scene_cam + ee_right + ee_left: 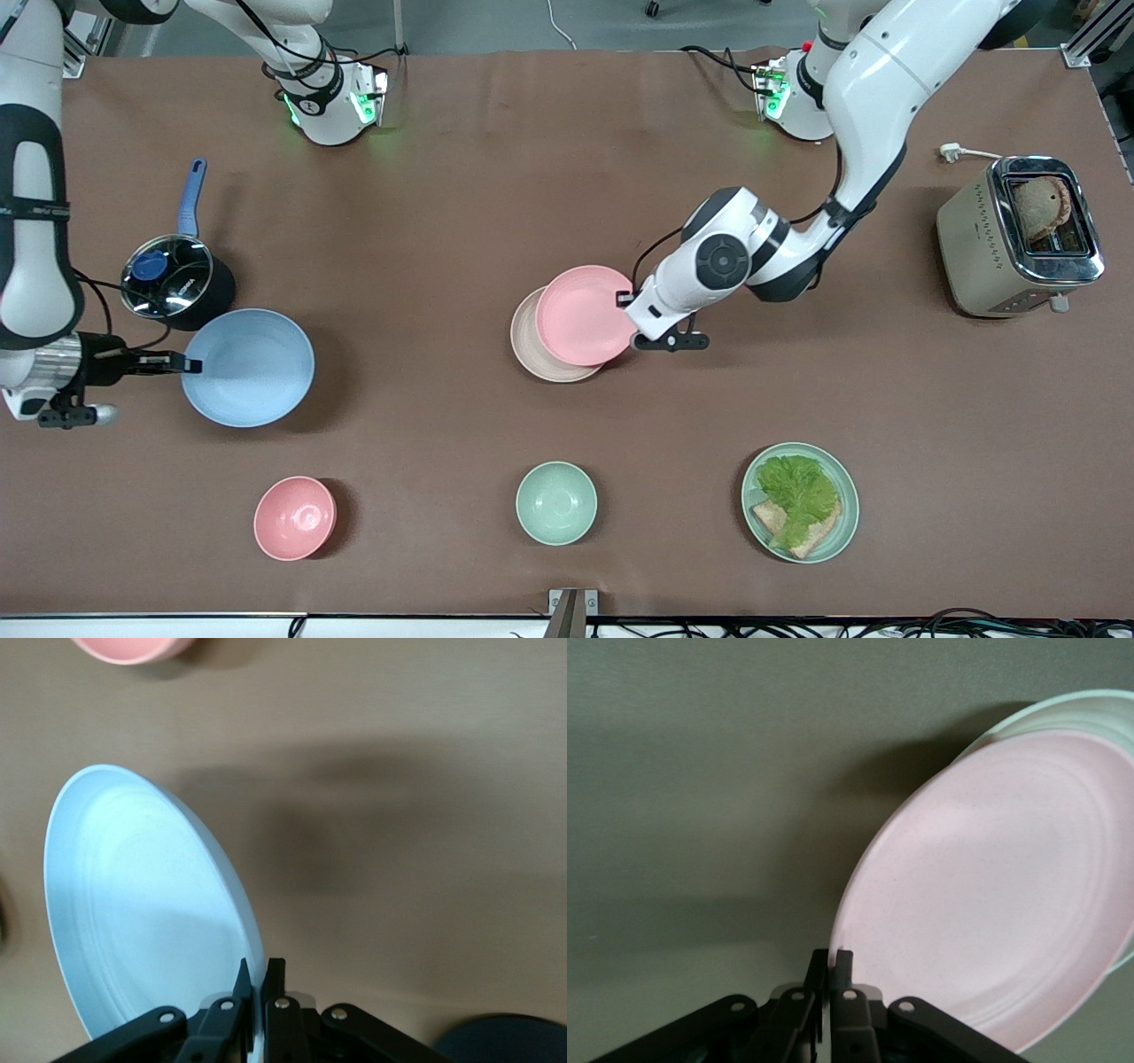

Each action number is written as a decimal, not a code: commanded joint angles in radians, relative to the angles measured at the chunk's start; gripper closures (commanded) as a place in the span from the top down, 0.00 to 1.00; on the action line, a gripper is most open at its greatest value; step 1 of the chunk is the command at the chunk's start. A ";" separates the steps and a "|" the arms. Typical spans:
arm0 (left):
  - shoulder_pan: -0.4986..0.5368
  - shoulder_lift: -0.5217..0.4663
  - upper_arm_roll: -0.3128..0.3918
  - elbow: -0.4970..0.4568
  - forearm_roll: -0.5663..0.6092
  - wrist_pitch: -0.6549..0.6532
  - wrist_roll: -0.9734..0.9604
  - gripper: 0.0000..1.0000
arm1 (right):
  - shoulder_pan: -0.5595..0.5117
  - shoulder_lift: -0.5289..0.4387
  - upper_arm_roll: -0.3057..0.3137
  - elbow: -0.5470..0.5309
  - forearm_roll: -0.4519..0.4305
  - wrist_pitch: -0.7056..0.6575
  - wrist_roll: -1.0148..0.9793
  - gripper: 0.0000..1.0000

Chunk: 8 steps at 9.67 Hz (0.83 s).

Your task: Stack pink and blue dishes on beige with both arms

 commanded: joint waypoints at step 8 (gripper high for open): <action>-0.054 -0.137 0.090 0.072 0.073 -0.095 -0.053 1.00 | 0.075 -0.111 0.453 -0.155 0.026 0.102 0.464 0.01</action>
